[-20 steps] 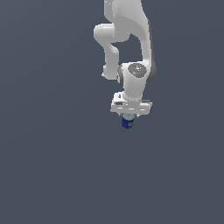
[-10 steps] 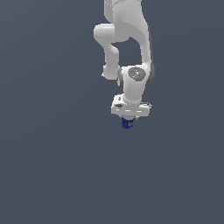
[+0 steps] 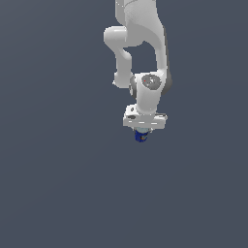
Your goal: Pick up the object and move it to a goal position.
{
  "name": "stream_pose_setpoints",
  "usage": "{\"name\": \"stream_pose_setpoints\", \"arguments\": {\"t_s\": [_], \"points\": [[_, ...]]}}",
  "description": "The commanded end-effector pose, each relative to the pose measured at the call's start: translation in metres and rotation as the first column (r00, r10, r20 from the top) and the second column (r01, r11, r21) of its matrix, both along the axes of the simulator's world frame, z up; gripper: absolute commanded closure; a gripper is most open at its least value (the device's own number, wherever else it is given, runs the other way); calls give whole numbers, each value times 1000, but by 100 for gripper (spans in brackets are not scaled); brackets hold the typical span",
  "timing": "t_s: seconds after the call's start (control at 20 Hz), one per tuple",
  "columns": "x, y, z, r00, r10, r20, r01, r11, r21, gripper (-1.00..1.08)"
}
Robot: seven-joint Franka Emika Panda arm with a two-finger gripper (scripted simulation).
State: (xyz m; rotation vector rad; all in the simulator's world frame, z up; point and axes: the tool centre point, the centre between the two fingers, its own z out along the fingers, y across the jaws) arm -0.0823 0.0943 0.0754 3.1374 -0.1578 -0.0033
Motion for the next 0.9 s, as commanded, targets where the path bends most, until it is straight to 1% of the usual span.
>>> {"name": "stream_pose_setpoints", "arguments": {"t_s": [0.0, 0.4, 0.85], "points": [[2, -1, 4, 1000, 0, 2, 0, 1000, 0, 108], [18, -15, 33, 1000, 0, 2, 0, 1000, 1, 108], [55, -44, 98, 1000, 0, 2, 0, 1000, 1, 108]]}}
